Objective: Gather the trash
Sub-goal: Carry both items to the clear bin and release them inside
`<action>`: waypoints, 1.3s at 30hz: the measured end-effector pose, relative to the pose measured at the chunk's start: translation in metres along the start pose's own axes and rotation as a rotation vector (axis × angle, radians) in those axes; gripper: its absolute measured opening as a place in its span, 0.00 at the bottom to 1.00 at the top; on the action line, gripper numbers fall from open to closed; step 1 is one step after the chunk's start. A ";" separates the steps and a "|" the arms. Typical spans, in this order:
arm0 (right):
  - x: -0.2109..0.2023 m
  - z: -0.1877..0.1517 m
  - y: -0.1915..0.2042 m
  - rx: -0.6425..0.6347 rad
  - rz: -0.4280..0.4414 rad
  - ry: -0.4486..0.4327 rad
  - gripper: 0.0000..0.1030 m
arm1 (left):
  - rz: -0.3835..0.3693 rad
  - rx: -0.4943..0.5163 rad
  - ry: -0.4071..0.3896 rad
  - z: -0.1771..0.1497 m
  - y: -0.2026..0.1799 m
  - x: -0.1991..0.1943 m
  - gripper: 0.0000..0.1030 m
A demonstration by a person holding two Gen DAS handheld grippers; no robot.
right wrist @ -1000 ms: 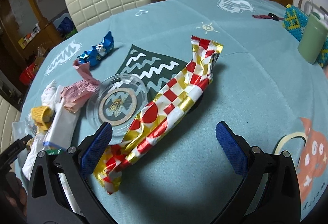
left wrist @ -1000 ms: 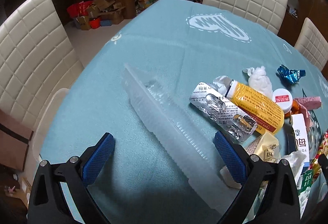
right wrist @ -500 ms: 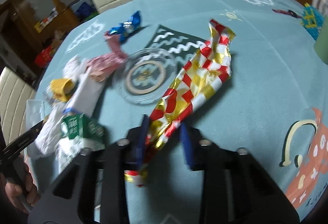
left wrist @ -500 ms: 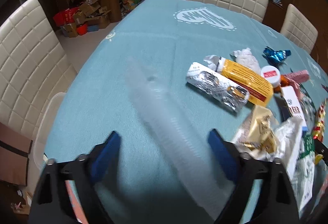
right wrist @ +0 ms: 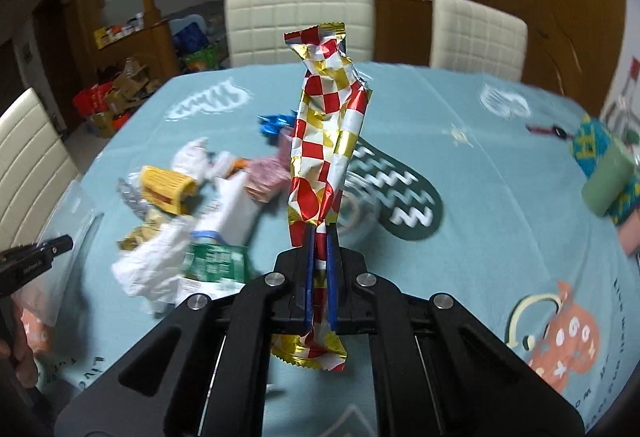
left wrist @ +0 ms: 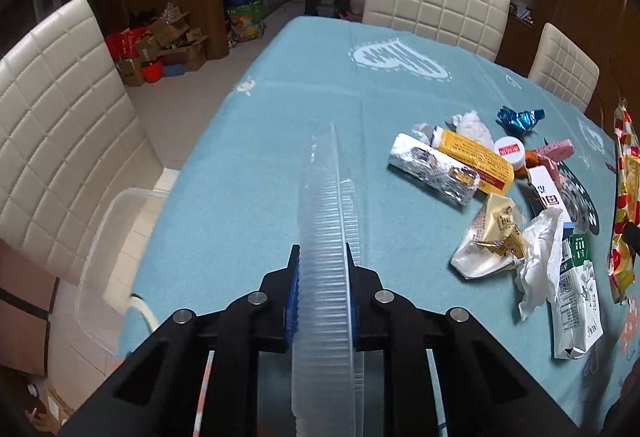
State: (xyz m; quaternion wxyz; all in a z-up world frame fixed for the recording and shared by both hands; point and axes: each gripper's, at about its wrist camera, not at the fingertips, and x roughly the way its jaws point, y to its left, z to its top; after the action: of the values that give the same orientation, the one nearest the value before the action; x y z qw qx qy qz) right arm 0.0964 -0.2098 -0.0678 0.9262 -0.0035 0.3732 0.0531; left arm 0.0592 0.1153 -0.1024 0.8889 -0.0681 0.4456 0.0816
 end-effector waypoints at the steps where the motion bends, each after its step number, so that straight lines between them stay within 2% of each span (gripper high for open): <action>1: -0.003 0.004 0.009 -0.018 0.014 -0.008 0.07 | 0.007 0.000 -0.012 0.001 0.004 -0.003 0.17; 4: -0.007 0.012 0.032 -0.062 0.056 -0.017 0.07 | 0.034 -0.013 -0.057 0.005 0.020 -0.017 0.17; 9: -0.007 0.023 0.087 -0.131 0.188 0.005 0.07 | 0.127 -0.059 -0.108 0.014 0.066 -0.029 0.17; 14: 0.002 0.018 0.145 -0.225 0.255 0.035 0.07 | 0.224 -0.134 -0.109 0.016 0.125 -0.023 0.17; 21: 0.011 0.010 0.210 -0.304 0.307 0.070 0.07 | 0.271 -0.190 -0.078 0.012 0.180 -0.005 0.18; 22: 0.013 0.010 0.216 -0.314 0.310 0.072 0.07 | 0.282 -0.199 -0.071 0.012 0.185 -0.002 0.25; 23: 0.014 0.009 0.225 -0.328 0.313 0.073 0.07 | 0.288 -0.211 -0.065 0.011 0.190 -0.001 0.37; 24: 0.015 0.009 0.232 -0.340 0.314 0.074 0.07 | 0.293 -0.226 -0.064 0.010 0.196 0.001 0.75; 25: 0.017 0.009 0.238 -0.349 0.316 0.075 0.07 | 0.300 -0.246 -0.086 0.007 0.202 -0.001 0.90; 28: 0.019 0.007 0.257 -0.382 0.328 0.081 0.07 | 0.314 -0.241 -0.141 0.002 0.211 -0.008 0.90; 39: 0.040 -0.006 0.351 -0.524 0.404 0.146 0.07 | 0.352 -0.283 -0.101 -0.036 0.260 -0.012 0.90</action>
State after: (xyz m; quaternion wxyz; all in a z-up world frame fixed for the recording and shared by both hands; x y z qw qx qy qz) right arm 0.0853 0.1431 -0.0880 0.8355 -0.1710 0.4054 0.3292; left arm -0.0294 0.3616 -0.1263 0.8638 -0.1088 0.3895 0.3004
